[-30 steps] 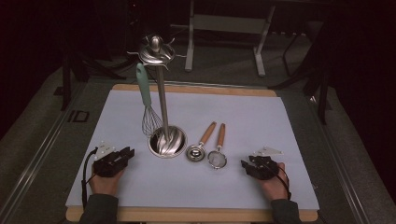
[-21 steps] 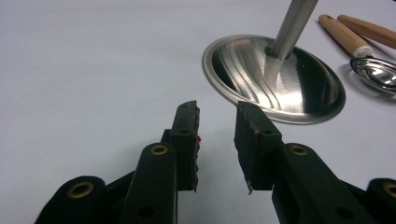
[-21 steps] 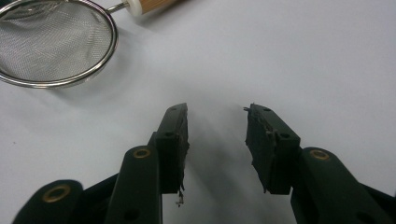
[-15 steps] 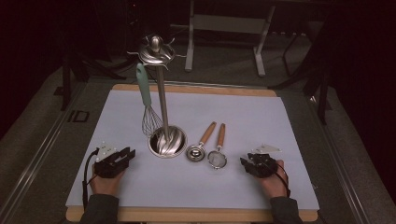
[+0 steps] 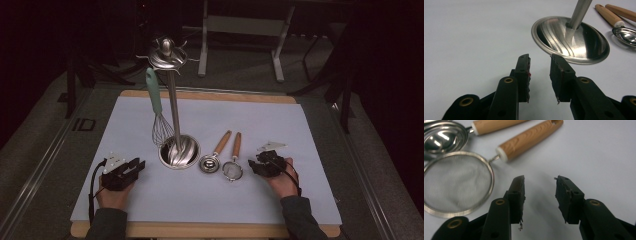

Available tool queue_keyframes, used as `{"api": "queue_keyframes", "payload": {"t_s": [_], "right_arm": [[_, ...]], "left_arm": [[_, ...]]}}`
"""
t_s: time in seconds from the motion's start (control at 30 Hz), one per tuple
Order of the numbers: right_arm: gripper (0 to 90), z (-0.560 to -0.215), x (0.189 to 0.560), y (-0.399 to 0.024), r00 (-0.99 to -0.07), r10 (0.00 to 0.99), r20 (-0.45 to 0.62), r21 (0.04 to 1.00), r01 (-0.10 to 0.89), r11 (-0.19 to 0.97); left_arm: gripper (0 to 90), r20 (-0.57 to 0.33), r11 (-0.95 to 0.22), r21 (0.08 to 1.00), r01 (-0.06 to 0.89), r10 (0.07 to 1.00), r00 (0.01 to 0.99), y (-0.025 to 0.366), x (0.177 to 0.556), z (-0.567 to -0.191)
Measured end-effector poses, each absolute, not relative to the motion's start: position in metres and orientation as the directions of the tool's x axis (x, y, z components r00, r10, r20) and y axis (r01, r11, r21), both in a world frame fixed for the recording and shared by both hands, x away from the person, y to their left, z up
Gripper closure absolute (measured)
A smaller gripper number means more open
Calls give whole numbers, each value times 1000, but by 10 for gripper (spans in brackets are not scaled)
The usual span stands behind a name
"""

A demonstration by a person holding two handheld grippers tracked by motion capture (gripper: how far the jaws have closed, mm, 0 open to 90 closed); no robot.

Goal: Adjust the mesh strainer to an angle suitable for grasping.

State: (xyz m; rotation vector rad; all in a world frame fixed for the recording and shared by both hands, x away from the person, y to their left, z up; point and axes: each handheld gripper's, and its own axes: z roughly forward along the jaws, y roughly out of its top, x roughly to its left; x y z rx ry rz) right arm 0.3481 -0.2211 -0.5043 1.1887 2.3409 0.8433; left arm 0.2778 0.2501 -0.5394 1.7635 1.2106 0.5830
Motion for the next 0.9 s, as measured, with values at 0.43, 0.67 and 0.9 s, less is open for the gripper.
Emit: {"api": "queue_keyframes", "payload": {"t_s": [0.43, 0.67, 0.9], "right_arm": [[566, -492, 384, -186, -575, 818, 29, 652, 631, 420], [593, -497, 397, -177, -554, 825, 110, 624, 685, 376], [539, -504, 408, -173, -485, 854, 189, 566, 764, 309]], "left_arm": [[683, -101, -123, 866, 485, 906, 412, 250, 278, -539], [683, -104, -121, 866, 485, 905, 412, 250, 278, -539], [682, -104, -121, 867, 484, 905, 412, 250, 278, -539]]}}
